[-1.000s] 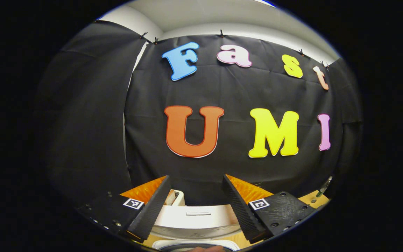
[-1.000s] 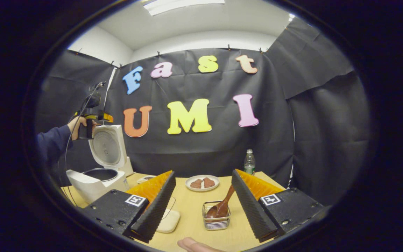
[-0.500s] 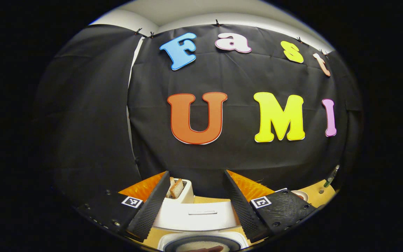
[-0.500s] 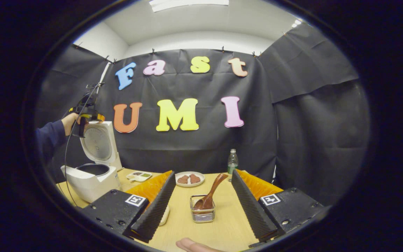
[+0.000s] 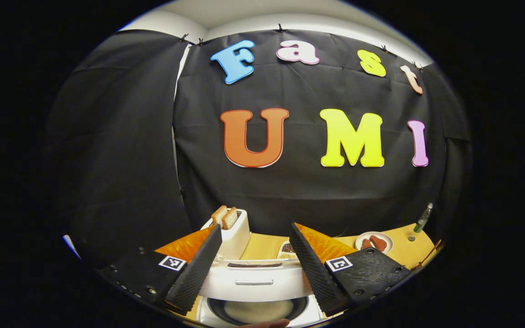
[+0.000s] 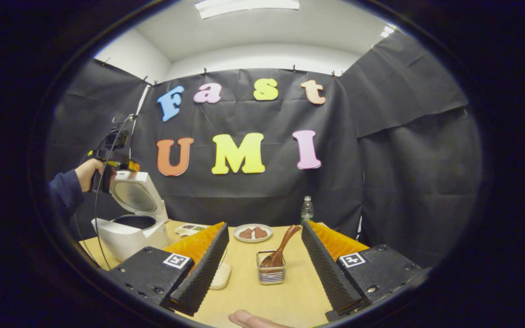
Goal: Close the left gripper, press the button to open the rice cooker; take a wooden spoon from the chopstick holder with the right hand, scoop a spoonful of rice and pour it into the rice cooker, then put the wooden spoon back into the chopstick holder.
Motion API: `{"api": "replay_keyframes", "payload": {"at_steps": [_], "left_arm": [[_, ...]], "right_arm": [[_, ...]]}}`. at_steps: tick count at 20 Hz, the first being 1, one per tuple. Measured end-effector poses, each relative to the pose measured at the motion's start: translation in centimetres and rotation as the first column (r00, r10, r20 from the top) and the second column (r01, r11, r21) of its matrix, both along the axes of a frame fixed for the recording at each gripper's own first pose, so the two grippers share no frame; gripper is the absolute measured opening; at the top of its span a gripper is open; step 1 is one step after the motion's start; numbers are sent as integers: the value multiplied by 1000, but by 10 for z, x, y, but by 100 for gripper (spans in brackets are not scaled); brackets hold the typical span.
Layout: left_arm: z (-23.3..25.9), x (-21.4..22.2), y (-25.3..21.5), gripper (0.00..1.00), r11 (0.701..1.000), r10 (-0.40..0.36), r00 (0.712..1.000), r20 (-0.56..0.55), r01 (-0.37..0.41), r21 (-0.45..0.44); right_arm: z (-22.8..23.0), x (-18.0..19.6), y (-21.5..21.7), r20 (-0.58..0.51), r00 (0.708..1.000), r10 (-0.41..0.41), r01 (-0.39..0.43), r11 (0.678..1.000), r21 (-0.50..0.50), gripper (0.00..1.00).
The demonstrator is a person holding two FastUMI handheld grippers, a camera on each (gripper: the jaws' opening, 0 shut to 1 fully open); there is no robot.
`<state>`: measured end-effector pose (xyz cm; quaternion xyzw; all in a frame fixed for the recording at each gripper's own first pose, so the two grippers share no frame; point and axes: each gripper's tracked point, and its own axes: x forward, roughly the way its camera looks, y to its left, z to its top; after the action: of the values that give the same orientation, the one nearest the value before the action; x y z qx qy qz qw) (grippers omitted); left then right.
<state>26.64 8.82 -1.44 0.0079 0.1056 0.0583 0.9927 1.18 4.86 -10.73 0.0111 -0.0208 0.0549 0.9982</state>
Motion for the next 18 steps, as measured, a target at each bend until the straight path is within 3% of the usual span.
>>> {"api": "replay_keyframes", "payload": {"at_steps": [3, 10, 14, 18], "left_arm": [[-20, -23, -5, 94, 999, -10, 1000, -27, 11, 37], [-77, -60, -23, 94, 999, -35, 991, -128, 34, -16], [-99, -71, -26, 95, 997, -65, 984, -167, 72, 40], [-118, -79, -27, 95, 996, -84, 975, -207, 84, -11]], "right_arm": [[-4, -9, -8, -17, 1000, -17, 17, 1000, -10, 100], [3, -42, -6, 9, 1000, -5, 5, 1000, -23, 100], [5, -46, -5, 16, 1000, -3, 3, 999, -34, 100], [2, -42, -1, 2, 1000, -6, 6, 1000, -28, 100]]}}
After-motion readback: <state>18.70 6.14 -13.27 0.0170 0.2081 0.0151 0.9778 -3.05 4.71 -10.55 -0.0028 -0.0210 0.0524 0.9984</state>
